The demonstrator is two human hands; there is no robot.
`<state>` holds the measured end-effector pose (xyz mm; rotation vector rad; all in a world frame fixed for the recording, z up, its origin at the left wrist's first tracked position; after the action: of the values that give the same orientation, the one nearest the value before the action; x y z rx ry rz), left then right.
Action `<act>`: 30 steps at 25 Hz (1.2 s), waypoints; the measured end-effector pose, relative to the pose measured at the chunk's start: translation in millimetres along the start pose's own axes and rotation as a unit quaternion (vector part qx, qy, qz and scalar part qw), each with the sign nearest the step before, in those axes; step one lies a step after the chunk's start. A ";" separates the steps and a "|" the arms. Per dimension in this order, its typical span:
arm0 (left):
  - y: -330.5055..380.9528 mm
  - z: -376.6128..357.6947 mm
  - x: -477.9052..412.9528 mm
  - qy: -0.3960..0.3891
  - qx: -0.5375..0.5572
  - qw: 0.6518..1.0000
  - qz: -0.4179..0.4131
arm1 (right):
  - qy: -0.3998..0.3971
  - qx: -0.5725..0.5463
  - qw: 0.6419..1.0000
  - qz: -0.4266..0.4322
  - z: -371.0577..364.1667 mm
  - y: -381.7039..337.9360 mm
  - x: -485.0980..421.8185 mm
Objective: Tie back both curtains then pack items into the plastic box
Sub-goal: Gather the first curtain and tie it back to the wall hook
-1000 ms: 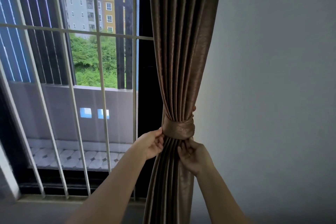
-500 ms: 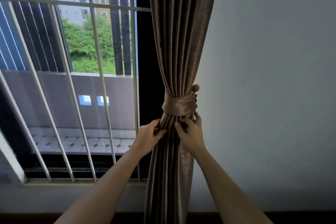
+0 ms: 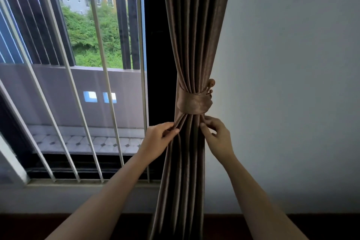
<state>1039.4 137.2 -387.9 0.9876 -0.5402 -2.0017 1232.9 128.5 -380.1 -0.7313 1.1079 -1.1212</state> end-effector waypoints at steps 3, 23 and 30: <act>-0.4 8.3 0.1 0.005 -0.096 0.995 -0.023 | -0.004 0.120 0.992 0.034 0.6 -1.7 16.7; -12.3 5.0 -12.2 -0.005 -0.160 0.984 0.077 | 0.036 0.348 0.936 -0.030 53.3 29.1 26.2; -12.9 -15.7 -12.0 0.010 -0.114 0.993 0.016 | 0.024 0.337 0.941 -0.004 43.9 40.9 30.8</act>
<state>1050.0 154.1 -400.5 0.8519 -0.3059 -1.9716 1288.9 109.0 -412.3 -0.1655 0.6820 -1.4204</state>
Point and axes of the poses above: each hand's wrist, its own x-axis away from the middle knuckle, its own z-axis out of the back of the hand, y = z × x, the point moved 2 cm from there along -x, towards the middle knuckle, and after that the axes turned 12 degrees about -y, right-handed, at the moved point
